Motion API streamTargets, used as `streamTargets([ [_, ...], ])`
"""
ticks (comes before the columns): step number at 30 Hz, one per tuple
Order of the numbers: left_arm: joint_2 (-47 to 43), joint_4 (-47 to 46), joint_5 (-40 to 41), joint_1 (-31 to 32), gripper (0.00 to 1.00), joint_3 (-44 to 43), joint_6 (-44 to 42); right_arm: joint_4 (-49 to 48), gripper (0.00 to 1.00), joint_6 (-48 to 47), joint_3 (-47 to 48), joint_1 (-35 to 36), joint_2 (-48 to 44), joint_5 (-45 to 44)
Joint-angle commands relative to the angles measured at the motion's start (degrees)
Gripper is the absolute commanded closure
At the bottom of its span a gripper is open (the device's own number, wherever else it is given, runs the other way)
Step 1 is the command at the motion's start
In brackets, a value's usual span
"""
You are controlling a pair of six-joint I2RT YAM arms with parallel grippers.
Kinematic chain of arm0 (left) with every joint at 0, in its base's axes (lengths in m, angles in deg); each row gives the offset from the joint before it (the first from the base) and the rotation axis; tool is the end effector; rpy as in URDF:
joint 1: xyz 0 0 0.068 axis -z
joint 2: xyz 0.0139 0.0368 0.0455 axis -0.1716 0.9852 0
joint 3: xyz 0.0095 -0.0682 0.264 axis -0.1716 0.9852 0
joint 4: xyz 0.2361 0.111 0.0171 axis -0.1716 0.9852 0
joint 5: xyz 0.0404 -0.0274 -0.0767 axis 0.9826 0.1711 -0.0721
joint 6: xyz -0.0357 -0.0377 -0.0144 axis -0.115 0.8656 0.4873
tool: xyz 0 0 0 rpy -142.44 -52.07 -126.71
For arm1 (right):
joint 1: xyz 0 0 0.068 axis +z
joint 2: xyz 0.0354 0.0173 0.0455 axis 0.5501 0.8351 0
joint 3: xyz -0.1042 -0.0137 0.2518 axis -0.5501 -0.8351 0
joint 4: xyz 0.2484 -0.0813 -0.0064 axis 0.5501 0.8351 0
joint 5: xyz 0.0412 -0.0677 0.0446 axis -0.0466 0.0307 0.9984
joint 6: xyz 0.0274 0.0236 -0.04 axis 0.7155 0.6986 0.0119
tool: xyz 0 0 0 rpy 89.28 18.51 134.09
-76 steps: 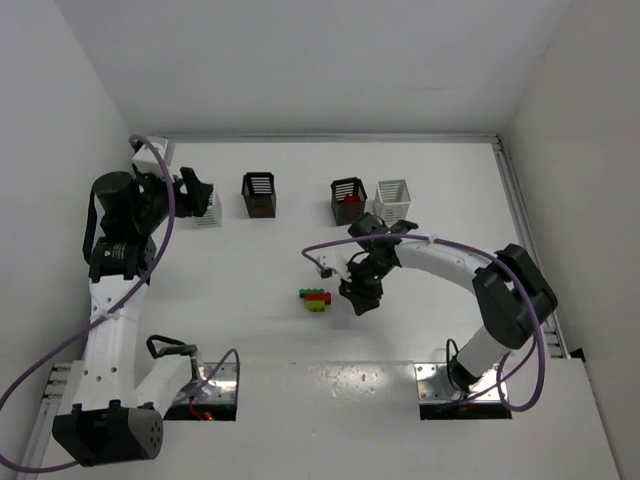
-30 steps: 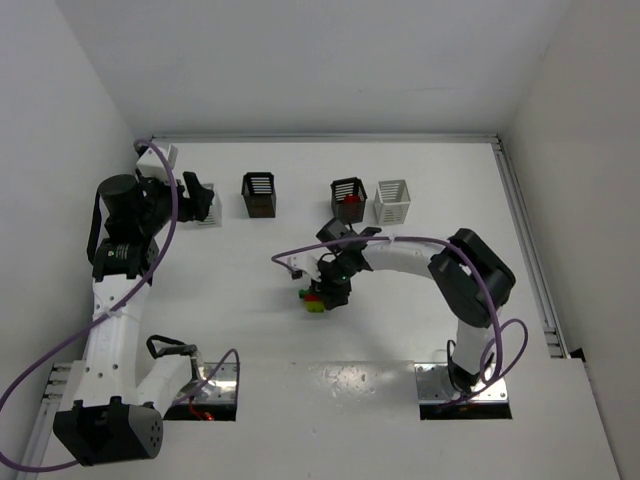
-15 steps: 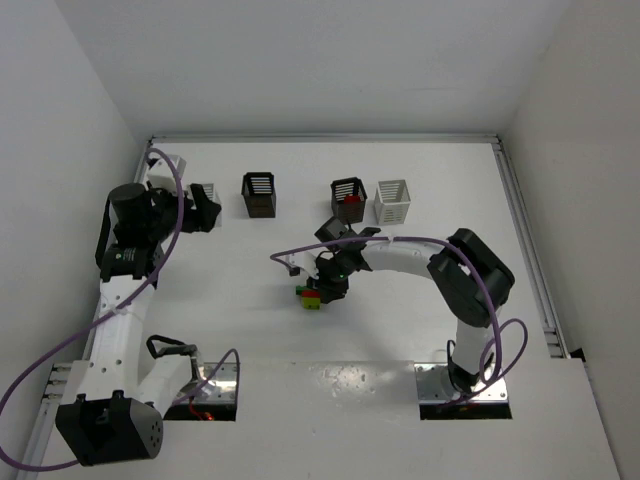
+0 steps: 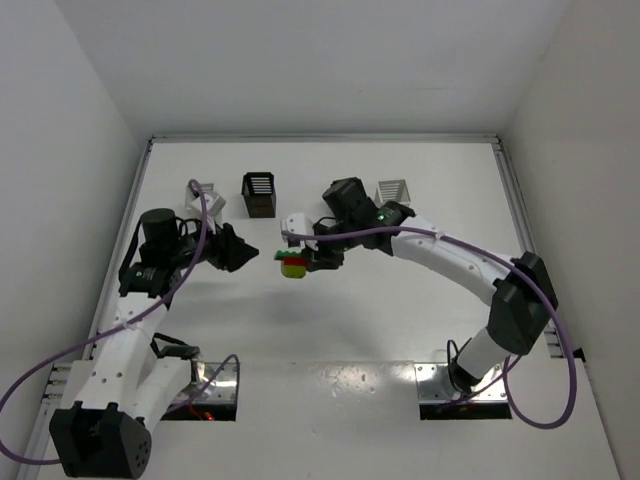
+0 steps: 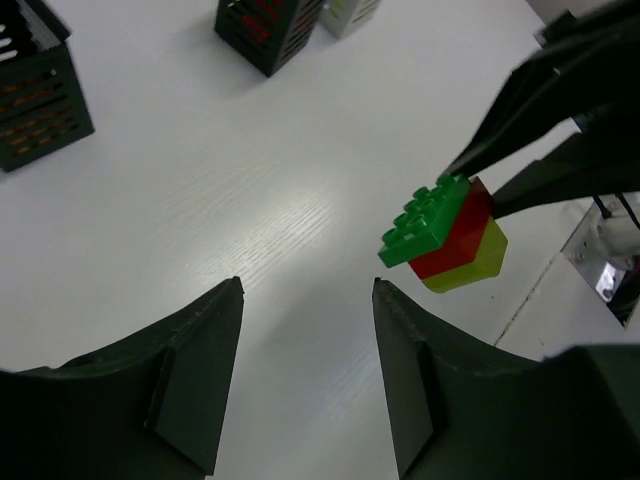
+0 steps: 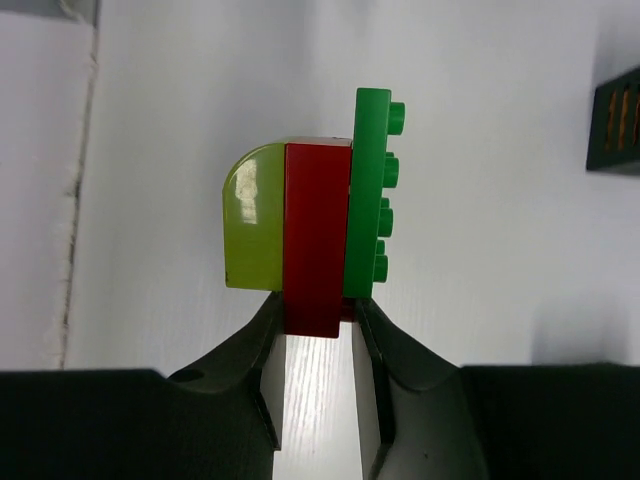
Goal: Sort the legos into containers by color
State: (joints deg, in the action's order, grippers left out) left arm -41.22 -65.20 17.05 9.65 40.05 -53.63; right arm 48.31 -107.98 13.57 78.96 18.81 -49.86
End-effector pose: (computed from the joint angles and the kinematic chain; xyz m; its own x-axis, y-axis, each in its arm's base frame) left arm 0.1838 -0.0239 0.2864 -0.5291 -0.0804 -0.8448 0.5544 0.7210 -0.4158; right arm 0.2288 0.2573 0.2668 0.0120 -0.6829 -0.7304 -0.9980 0.0369 -0.0509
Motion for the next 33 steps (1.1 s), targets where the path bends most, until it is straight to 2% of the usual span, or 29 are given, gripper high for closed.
streamTargets([
  [1,-2.65,-1.93,-4.8,2.16,0.4,-0.24,-3.4,4.29,1.0,1.01,6.77,0.38,1.17,10.23],
  [6,-2.66,-0.8,-9.21,4.36,0.5,-0.24,-6.13,5.7,1.0,1.72,8.71,0.38,2.4,14.98],
  [10,-2.66,-0.79,-9.82,5.42,0.53,-0.24,-8.49,7.72,1.0,1.72,9.33,0.38,2.41,17.97],
  [13,-3.79,-0.79,-13.42,6.02,0.53,0.28,-10.87,8.26,1.0,2.42,9.33,0.38,2.41,19.9],
  [17,-5.03,2.1,-16.59,6.03,0.53,0.29,-18.93,8.26,1.0,3.65,8.71,-0.32,2.93,21.93],
  [21,-4.51,9.65,-18.61,6.03,0.53,-1.21,-28.16,7.73,1.0,3.66,7.66,-0.32,2.93,21.93],
  [24,-3.62,13.96,-19.39,6.65,0.53,-2.52,-31.95,7.12,1.0,4.18,7.66,-0.32,2.93,21.93],
  [33,-2.83,15.47,-19.93,7.7,0.58,-2.53,-33.02,6.59,1.0,4.71,7.66,-0.32,2.93,21.41],
])
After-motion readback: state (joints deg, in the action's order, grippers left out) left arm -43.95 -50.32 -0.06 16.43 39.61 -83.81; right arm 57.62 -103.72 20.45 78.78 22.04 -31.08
